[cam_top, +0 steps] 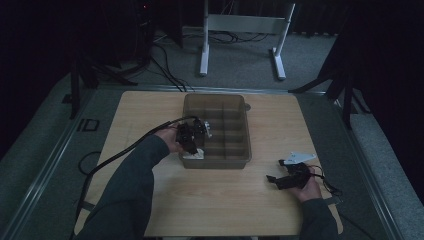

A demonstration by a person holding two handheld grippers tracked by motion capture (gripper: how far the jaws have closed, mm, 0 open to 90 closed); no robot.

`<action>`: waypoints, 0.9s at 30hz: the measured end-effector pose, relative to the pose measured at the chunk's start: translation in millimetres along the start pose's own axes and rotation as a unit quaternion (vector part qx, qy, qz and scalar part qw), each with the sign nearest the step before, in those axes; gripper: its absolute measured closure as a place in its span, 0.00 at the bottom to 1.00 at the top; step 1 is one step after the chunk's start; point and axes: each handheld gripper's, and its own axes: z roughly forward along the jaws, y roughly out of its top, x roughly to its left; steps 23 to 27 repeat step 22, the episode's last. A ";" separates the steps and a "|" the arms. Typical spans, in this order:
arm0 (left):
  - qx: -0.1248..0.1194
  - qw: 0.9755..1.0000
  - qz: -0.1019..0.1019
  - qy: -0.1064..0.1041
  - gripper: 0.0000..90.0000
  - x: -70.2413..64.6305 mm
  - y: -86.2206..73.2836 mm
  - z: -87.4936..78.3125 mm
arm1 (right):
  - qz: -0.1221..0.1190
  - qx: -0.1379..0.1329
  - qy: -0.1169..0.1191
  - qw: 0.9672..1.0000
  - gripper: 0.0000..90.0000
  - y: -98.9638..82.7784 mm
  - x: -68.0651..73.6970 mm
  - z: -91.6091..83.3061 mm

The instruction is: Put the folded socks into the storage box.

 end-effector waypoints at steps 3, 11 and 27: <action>-0.013 1.000 -0.008 0.009 0.77 0.4 -3.9 -8.1 | 0.000 0.000 0.000 1.000 0.14 0.0 0.1 0.0; -0.059 0.997 -0.040 0.025 0.70 1.9 -21.0 -20.4 | 0.000 0.000 0.000 1.000 0.14 -0.1 0.1 -0.1; -0.084 0.994 -0.052 0.053 0.65 -3.9 -32.8 -24.1 | 0.000 0.000 0.000 1.000 0.14 -0.1 0.1 -0.1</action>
